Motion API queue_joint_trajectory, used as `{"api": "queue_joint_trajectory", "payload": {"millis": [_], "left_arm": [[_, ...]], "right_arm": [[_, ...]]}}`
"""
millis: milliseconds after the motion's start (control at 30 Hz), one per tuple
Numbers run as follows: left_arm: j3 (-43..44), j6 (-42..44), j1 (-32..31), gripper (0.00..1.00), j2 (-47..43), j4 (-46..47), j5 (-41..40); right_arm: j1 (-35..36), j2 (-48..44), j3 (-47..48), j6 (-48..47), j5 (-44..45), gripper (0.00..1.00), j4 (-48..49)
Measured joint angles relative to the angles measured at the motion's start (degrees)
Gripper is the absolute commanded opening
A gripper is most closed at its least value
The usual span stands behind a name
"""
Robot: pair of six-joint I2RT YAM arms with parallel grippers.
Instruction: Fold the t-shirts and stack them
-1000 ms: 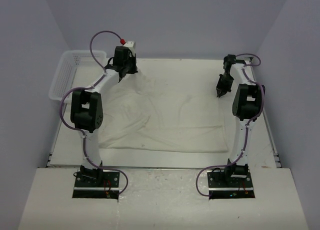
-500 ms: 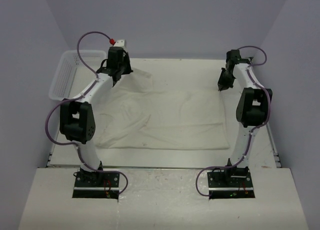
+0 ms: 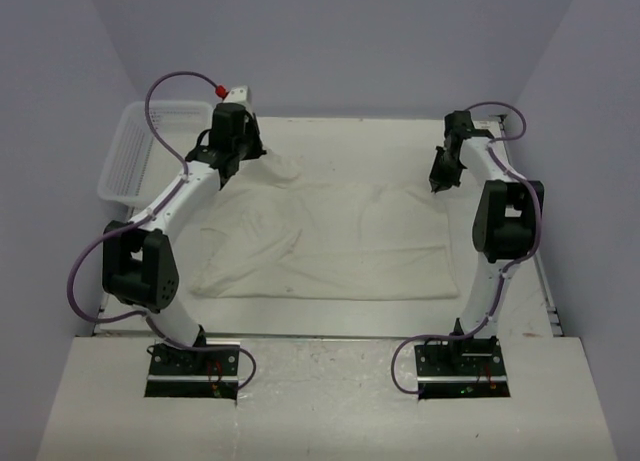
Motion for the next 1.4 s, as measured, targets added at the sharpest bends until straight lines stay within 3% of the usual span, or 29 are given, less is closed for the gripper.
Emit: {"api": "queue_joint_trajectory", "payload": {"millis": [300, 467, 533, 567, 633, 800, 1100, 1400], "left_arm": [[-5.40, 0.09, -0.87, 0.00, -8.87, -1.38, -1.16], [-5.05, 0.17, -0.87, 0.00, -7.98, -2.08, -2.58], [-1.88, 0.22, -0.87, 0.11, -4.37, -4.15, -3.15], [0.76, 0.15, -0.87, 0.31, -1.51, -5.51, -3.56], [6.64, 0.37, -0.87, 0.37, 4.87, -8.04, -4.26], [20.22, 0.26, -0.87, 0.42, 19.67, -13.20, -5.35], [43.82, 2.08, 0.81, 0.43, 35.98, -22.45, -7.23], [46.10, 3.30, 5.95, 0.45, 40.79, -22.82, -7.45]], "right_arm": [[0.17, -5.66, -7.78, 2.38, 2.01, 0.00, 2.54], [0.17, -5.84, -7.91, 2.47, 2.47, 0.00, 3.28], [0.17, -5.81, -7.65, 2.45, 2.43, 0.00, 3.26], [0.17, -5.81, -7.52, 2.45, 2.40, 0.00, 3.26], [0.17, -5.81, -7.30, 2.43, 2.34, 0.00, 3.30], [0.17, -5.79, -7.21, 2.19, 2.25, 0.00, 3.39], [0.17, -5.68, -7.19, 2.01, 1.20, 0.00, 3.69], [0.17, -5.16, -7.19, 1.90, 1.09, 0.00, 3.63]]}}
